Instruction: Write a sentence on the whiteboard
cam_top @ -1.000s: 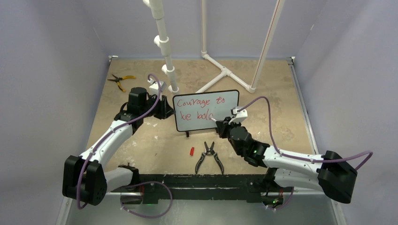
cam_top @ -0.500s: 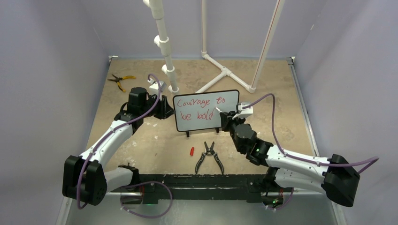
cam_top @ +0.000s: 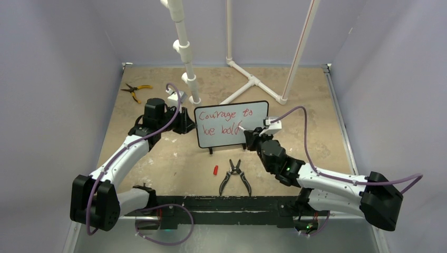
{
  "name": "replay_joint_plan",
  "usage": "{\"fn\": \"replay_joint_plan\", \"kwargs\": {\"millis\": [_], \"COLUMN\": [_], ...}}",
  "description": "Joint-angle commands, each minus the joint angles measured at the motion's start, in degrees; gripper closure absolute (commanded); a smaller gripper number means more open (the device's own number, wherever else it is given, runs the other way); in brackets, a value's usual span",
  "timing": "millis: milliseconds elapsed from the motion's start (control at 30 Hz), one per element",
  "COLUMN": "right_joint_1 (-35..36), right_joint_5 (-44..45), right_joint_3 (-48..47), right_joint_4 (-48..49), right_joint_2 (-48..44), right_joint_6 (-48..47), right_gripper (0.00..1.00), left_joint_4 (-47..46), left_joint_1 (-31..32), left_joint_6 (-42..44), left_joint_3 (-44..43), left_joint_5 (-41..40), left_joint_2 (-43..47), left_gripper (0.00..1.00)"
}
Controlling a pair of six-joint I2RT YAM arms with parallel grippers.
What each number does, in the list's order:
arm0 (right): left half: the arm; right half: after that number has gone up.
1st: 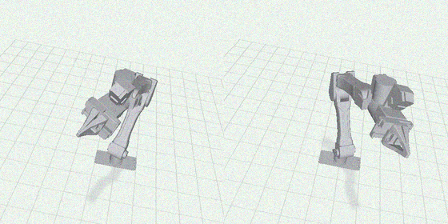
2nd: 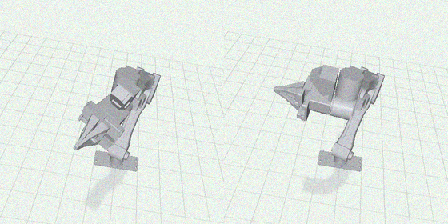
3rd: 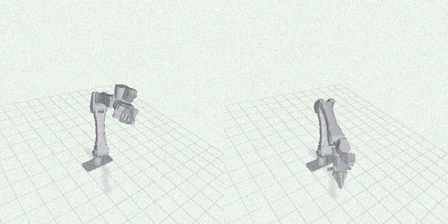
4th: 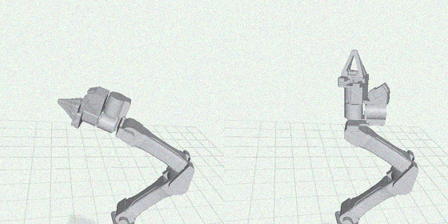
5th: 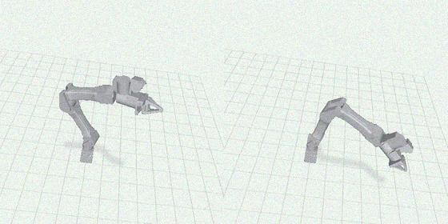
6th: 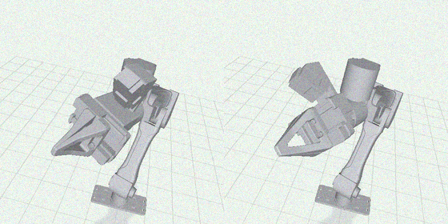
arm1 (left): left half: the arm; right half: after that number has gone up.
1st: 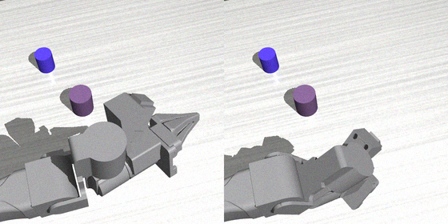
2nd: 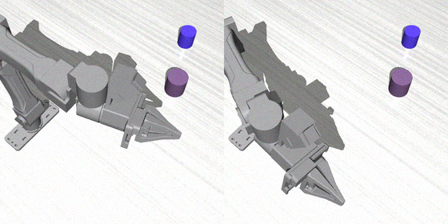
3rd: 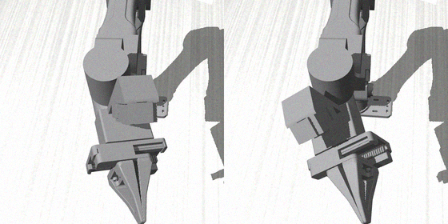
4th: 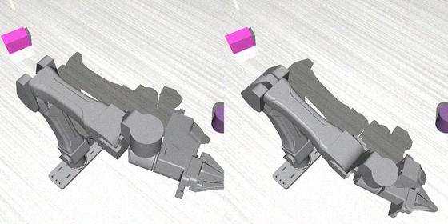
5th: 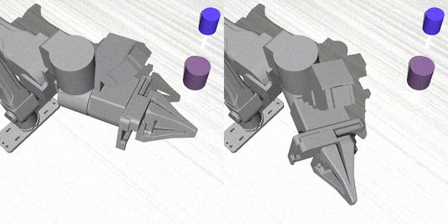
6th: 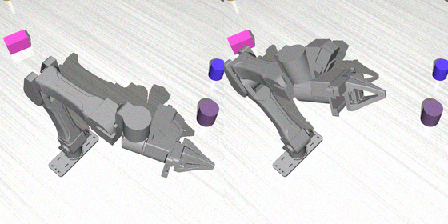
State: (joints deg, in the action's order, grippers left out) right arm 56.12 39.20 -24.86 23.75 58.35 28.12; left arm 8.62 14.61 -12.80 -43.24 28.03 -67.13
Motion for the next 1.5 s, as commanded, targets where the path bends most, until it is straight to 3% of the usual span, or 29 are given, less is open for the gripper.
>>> {"fn": "replay_joint_plan", "kwargs": {"millis": [0,467,900,1467], "right_joint_1": [-0.3,-0.2,-0.1,-0.1], "right_joint_5": [-1.2,1.6,4.6,5.3], "right_joint_3": [1.2,1.4,3.0,2.7], "right_joint_4": [-1.9,-8.6,-9.9,-6.9], "right_joint_2": [0.6,1.6,-6.3,-2.0], "right_joint_6": [3.7,9.7,8.8,8.2], "right_gripper": [1.0,1.0,1.0,1.0], "left_joint_4": [-1.2,-1.2,-1.2,-1.2], "left_joint_1": [-0.5,-0.5,-0.5,-0.5], "left_joint_6": [0.7,0.8,0.8,0.8], "left_joint_3": [0.2,0.2,0.4,0.3], "left_joint_5": [0.2,0.0,-0.7,-0.7], "left_joint_2": [1.2,1.4,2.3,2.2], "left_gripper": [0.8,0.8,0.8,0.8]}}
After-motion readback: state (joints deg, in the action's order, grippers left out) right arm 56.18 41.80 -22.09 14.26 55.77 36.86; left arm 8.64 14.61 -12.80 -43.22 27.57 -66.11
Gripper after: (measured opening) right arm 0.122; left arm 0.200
